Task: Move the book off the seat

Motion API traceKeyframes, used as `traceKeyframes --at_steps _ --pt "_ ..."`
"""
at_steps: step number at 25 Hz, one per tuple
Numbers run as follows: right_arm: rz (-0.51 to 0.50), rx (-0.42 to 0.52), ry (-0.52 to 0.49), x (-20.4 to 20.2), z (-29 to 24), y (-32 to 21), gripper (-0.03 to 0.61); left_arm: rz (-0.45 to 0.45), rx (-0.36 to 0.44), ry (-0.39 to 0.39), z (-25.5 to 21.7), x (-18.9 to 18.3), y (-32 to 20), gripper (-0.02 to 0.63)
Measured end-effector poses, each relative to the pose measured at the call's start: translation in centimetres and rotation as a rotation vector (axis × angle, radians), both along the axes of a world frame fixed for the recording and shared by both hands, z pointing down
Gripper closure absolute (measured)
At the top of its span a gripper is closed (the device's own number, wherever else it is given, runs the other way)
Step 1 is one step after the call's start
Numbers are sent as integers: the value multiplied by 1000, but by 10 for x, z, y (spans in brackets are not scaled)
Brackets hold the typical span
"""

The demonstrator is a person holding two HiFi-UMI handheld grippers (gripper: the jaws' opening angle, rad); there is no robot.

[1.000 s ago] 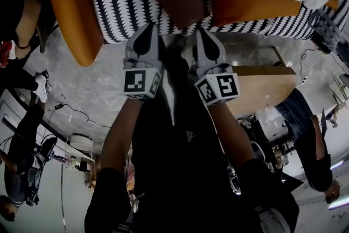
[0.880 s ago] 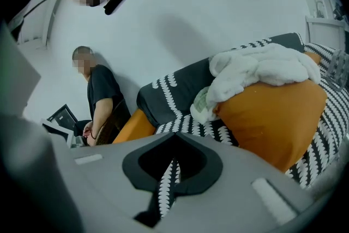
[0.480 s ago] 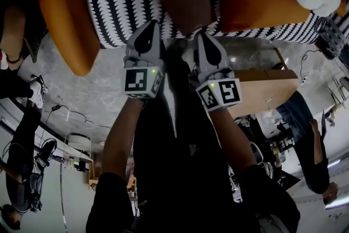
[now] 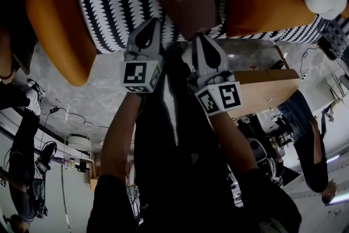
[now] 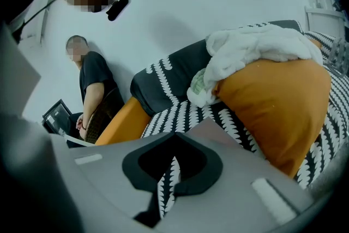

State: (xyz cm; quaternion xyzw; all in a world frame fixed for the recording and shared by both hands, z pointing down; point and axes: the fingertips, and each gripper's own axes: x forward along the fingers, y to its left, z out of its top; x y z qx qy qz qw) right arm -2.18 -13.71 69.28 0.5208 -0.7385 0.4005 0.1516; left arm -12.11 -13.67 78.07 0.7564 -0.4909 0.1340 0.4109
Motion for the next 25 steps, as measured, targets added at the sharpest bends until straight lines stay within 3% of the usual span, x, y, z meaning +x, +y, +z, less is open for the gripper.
traceKeyframes --at_steps 3,17,25 --pt "4 -12 -1 0 5 4 571 5 -26 6 17 -1 3 600" --pt "-2 -52 -8 -1 27 13 571 13 -103 132 63 13 -9 416" --pt "-1 -69 -12 5 37 25 571 7 -144 191 84 19 -7 377"
